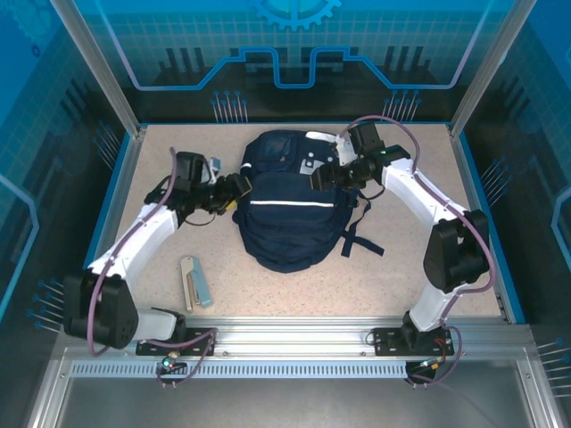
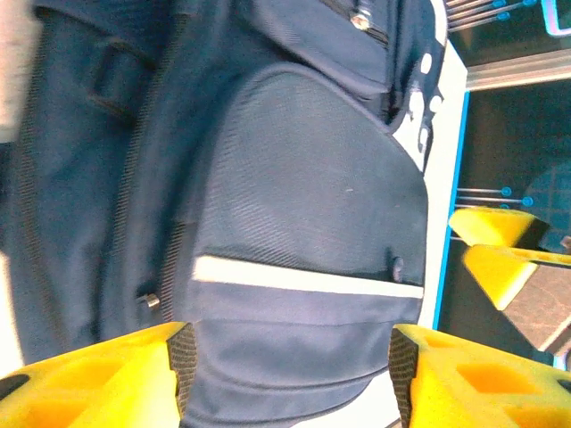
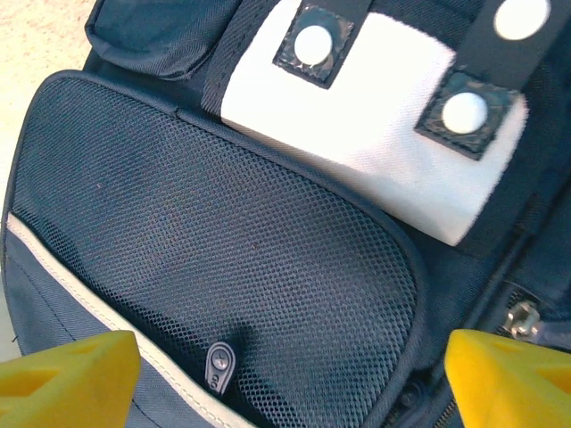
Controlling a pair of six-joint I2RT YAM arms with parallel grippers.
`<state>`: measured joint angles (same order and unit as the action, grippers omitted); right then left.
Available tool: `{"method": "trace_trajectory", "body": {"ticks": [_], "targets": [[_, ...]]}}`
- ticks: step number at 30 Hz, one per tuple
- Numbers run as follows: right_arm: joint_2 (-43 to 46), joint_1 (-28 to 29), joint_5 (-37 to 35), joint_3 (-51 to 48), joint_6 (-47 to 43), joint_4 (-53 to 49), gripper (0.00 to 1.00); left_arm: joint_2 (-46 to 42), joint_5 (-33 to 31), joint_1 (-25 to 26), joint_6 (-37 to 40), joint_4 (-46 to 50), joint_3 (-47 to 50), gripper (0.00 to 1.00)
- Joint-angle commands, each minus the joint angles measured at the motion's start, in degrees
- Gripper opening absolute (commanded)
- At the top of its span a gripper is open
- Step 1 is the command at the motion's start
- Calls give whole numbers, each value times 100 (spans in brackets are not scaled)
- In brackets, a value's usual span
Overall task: Pack the student bag
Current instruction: Unzip the student bag at the top-center of the table.
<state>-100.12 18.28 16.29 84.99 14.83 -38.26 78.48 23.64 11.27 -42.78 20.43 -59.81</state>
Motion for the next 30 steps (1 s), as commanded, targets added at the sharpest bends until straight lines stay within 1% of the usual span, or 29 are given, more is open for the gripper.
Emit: {"method": "trace_trajectory", "body": {"ticks": [1, 3, 6, 12, 17, 23, 25, 26, 28, 30], "targets": [[-232, -232, 823, -120, -103, 132, 93, 484, -198, 402, 314, 50, -579, 57], [-329, -287, 1095, -123, -206, 126, 99, 865, -316, 673, 379, 70, -948, 53], [-355, -290, 1344, -207, -270, 148, 100, 1411, -432, 1020, 411, 95, -1525, 51], [-151, -290, 1444, -660, -222, 259, 100, 2528, -703, 1521, 323, 81, -2558, 44], [279, -267, 1624, -1171, -235, 349, 100, 3269, -1086, 1633, 319, 341, -3149, 39], [980, -179, 1985, -1821, -325, 422, 100, 3732, -1456, 1633, 512, 695, -3463, 38], [1126, -95, 2025, -1958, -413, 425, 98, 3808, -1547, 1624, 586, 806, -3530, 37], [1173, -51, 1932, -1985, -462, 396, 95, 3836, -1555, 1619, 621, 831, -3550, 37], [1205, -11, 1689, -1971, -548, 309, 85, 3872, -1563, 1621, 657, 849, -3563, 37], [1221, 4, 1210, -1927, -604, 254, 77, 3924, -1582, 1614, 715, 899, -3605, 36]]}}
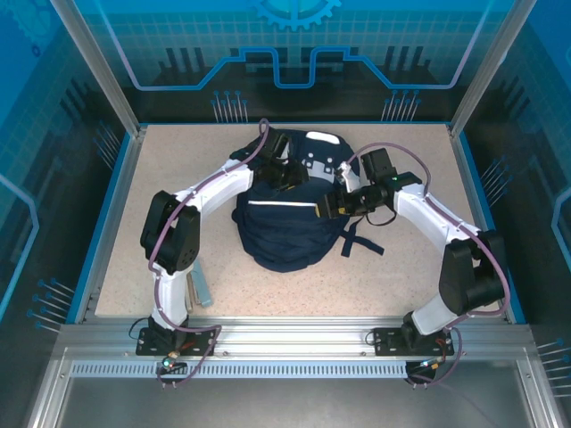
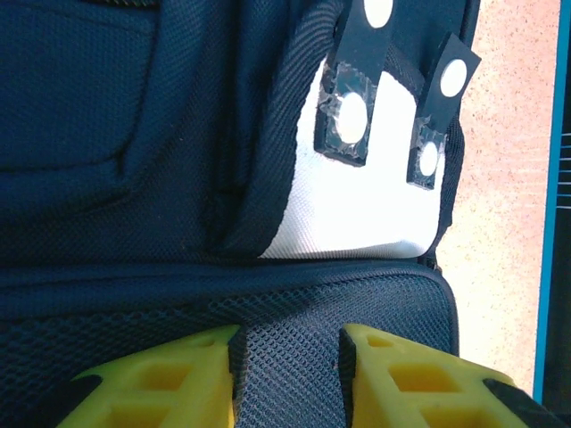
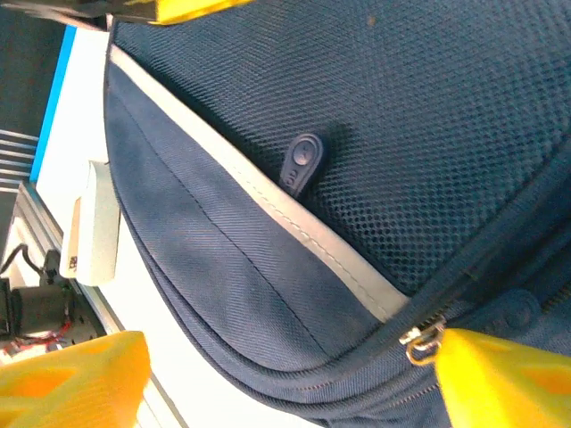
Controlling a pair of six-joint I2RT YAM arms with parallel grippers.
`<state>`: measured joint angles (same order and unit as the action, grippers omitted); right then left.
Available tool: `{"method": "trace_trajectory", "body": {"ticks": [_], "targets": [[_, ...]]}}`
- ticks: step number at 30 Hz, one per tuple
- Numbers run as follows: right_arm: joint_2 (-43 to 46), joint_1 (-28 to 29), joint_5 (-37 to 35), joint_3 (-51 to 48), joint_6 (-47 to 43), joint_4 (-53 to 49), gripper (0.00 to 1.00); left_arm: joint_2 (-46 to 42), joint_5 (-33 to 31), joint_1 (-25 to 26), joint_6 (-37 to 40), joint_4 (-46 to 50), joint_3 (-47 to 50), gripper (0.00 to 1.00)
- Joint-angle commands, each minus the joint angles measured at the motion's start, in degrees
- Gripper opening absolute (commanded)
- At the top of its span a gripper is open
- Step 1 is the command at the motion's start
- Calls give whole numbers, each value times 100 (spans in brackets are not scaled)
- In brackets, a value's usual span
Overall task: Pack the student bag
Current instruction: Unzip the student bag at the top-center of the table.
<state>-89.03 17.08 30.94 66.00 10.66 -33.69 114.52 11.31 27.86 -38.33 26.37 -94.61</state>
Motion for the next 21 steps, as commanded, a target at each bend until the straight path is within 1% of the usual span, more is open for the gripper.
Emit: {"method": "trace_trajectory", "body": {"ticks": [1, 3, 5, 6, 9, 15, 17, 19, 21], "targets": [[138, 122, -524, -30, -187, -180, 72, 340, -359, -44, 296, 335, -149, 35], [198, 129, -1190, -43, -258, -93, 62, 377, -400, -55, 368, 385, -180, 35], [211, 138, -1444, -69, -493, 5, 54, 400, -419, -70, 434, 403, -172, 34], [215, 142, -1481, -91, -638, 52, 53, 407, -423, -85, 468, 404, -179, 34], [285, 212, -1670, -187, -1008, 150, 52, 479, -422, -129, 557, 456, -214, 34], [446, 346, -1560, -452, -1822, 369, 54, 648, -358, -240, 677, 552, -332, 34], [462, 471, -1691, -546, -2059, 513, 53, 692, -328, -262, 695, 571, -365, 34], [436, 558, -1972, -570, -2171, 612, 51, 705, -306, -277, 695, 562, -371, 34], [310, 559, -2288, -487, -2263, 606, 46, 711, -296, -290, 710, 560, -374, 34]]}}
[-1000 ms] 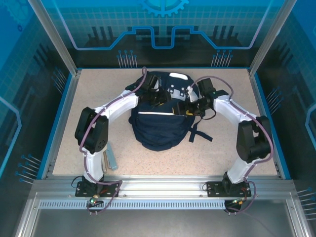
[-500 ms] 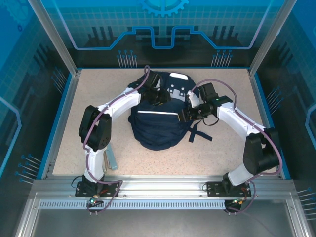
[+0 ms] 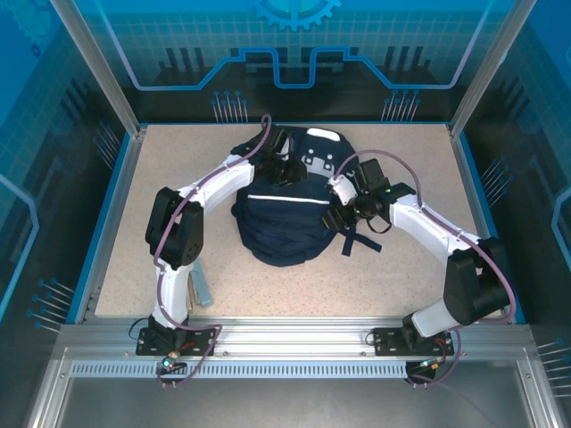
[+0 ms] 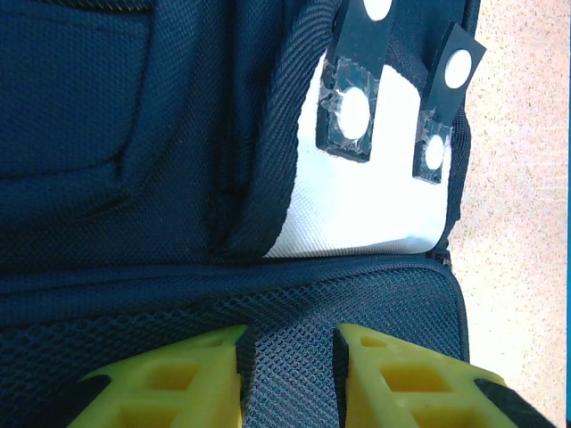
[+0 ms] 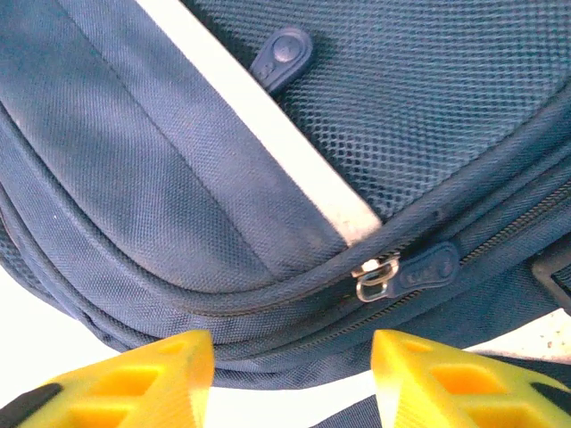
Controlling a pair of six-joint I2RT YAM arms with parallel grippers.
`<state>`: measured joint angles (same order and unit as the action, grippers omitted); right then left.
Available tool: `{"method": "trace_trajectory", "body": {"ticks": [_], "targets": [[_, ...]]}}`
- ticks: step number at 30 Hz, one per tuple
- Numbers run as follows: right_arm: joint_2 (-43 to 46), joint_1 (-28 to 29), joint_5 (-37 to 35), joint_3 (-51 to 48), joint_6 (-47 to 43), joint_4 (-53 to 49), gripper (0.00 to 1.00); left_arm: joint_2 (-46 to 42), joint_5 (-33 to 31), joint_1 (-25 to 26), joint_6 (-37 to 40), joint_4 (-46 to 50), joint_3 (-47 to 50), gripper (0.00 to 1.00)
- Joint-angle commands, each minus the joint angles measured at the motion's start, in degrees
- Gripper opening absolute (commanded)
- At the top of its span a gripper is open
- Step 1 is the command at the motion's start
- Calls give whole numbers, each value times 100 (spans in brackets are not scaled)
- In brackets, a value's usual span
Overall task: Pack the student bag
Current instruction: Unzip the student bag at the top-center of the table.
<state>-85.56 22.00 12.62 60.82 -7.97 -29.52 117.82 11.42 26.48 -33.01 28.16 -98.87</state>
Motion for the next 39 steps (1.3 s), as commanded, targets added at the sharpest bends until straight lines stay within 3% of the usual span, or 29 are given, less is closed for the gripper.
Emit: {"method": "trace_trajectory", "body": {"ticks": [1, 6, 12, 20, 26, 30, 33, 35, 39], "targets": [[-108, 68, -582, 82, -458, 154, 45, 377, -300, -162, 189, 389, 56, 34], [-463, 65, -1025, 352, -654, 211, 42, 373, -200, -169, 234, 414, 53, 34], [-753, 74, -743, 617, -906, 349, 44, 356, -149, -170, 269, 436, 70, 34], [-919, 175, -354, 920, -1362, 374, 40, 360, -121, -218, 322, 470, 61, 34], [-957, 230, -507, 948, -1442, 631, 51, 390, -59, -252, 370, 497, 13, 34], [-1113, 252, -372, 1084, -1504, 532, 53, 435, 47, -260, 395, 505, -46, 34], [-1240, 304, -141, 1202, -1532, 336, 38, 484, 105, -258, 375, 507, -78, 33], [-1290, 344, -16, 1247, -1533, 177, 21, 512, 126, -262, 325, 506, -92, 33], [-1232, 451, -90, 1213, -1432, -66, 4, 588, 104, -260, 76, 565, -108, 32]]}}
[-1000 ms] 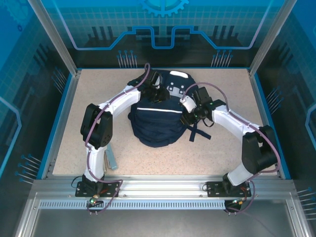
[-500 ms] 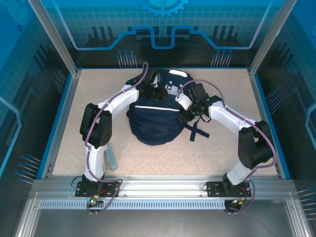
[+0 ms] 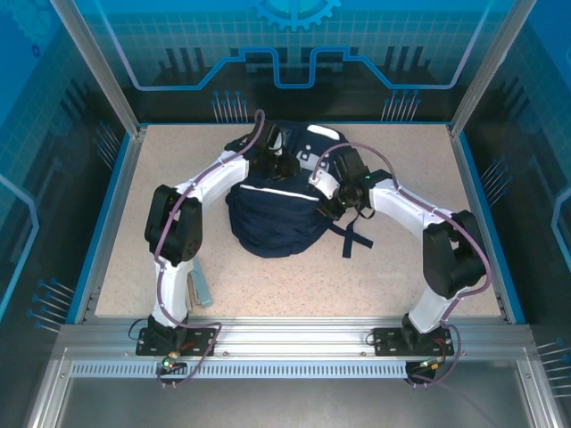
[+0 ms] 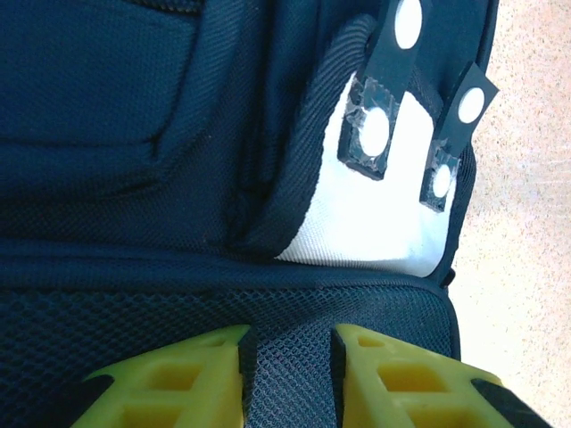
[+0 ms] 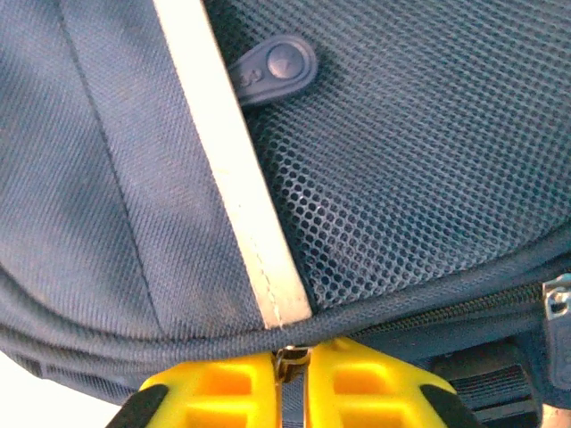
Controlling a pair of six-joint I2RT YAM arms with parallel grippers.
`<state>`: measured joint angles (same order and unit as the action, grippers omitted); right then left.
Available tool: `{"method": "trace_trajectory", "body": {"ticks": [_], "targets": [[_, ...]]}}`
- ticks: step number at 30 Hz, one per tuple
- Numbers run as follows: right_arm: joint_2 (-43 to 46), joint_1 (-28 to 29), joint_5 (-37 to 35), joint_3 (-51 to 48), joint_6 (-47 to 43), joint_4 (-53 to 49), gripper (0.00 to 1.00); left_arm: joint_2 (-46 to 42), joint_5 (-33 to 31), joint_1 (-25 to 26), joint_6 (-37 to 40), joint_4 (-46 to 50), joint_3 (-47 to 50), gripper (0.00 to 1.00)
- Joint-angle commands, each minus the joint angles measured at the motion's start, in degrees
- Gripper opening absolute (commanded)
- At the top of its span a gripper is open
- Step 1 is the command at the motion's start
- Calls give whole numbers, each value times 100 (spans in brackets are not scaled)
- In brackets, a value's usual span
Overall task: Pack the student bag
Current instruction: Unzip the student bag at the top-center of the table.
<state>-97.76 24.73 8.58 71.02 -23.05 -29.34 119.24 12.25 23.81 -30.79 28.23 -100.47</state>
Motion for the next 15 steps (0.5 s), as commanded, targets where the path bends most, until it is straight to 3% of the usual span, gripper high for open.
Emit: {"method": "trace_trajectory", "body": {"ticks": [1, 15], "targets": [[40, 219, 241, 163, 125, -138, 1, 476, -8, 9, -233, 577, 52, 32], [944, 1226, -64, -748, 984, -12, 0, 819, -629, 218, -1202, 748, -163, 14]]}}
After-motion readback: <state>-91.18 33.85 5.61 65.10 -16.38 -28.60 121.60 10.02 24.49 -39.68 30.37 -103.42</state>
